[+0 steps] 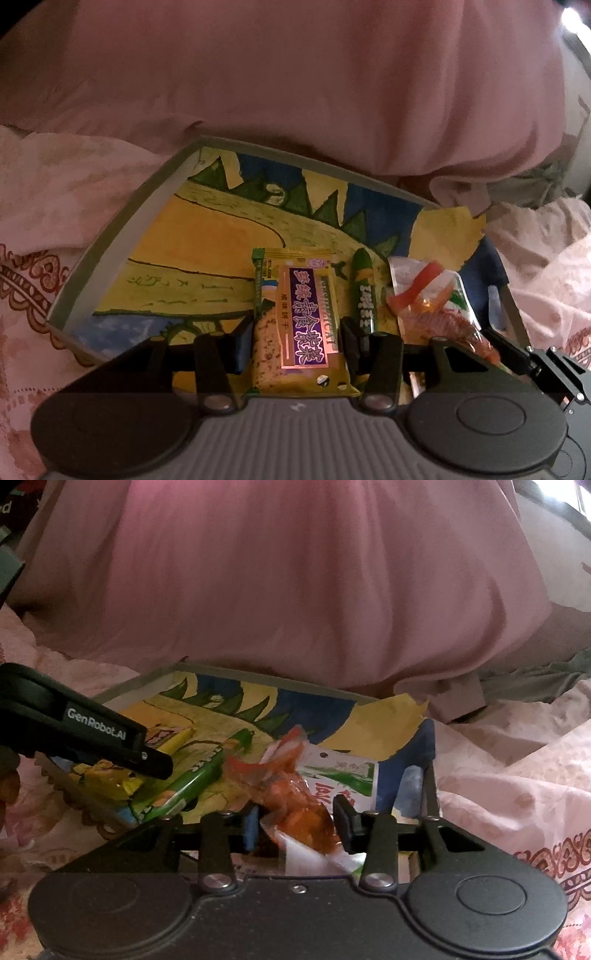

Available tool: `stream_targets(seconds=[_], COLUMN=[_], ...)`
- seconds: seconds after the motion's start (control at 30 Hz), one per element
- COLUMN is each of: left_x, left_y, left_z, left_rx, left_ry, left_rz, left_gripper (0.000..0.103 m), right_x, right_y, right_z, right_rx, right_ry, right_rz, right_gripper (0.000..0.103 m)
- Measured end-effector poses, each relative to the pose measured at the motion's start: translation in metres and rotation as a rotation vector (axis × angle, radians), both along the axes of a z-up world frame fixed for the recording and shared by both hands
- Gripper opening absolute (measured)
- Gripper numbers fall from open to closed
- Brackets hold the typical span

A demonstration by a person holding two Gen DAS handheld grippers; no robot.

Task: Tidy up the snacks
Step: 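Drop the biscuit pack from the left tool while the right tool releases the orange pack, then withdraw both tools from the box lid back over the remaining snacks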

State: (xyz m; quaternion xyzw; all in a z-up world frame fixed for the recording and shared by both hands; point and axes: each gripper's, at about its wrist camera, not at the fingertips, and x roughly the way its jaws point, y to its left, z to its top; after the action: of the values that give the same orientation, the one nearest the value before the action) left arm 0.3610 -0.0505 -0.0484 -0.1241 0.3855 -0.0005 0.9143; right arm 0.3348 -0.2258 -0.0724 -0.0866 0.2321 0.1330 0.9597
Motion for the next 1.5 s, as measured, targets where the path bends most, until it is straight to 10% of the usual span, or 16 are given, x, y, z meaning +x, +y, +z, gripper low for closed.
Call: stream_targets(seconds=[0.6,1.03,1.5], left_x=[-0.054,-0.167,-0.279], left_y=[0.017,0.030,0.050], left_z=[0.040,0.085,0.086], left_rx=[-0.063,-0.023,0.037], left_ry=[-0.119,-0.252,-0.283], left_rz=[0.024,0.048,0.105], left_gripper=[0.085,0.102,0.103], right_x=[-0.055,-0.156,-0.248], right_y=[-0.012,-0.025,0.005], right_z=[0.046,0.090,0.081], right_rx=[0.117,0.205,0.181], right_ry=[-0.084,-0.203,-0.128], right_rz=[-0.008,-0.087,-0.083], right_gripper=[0.100,0.102,0.102])
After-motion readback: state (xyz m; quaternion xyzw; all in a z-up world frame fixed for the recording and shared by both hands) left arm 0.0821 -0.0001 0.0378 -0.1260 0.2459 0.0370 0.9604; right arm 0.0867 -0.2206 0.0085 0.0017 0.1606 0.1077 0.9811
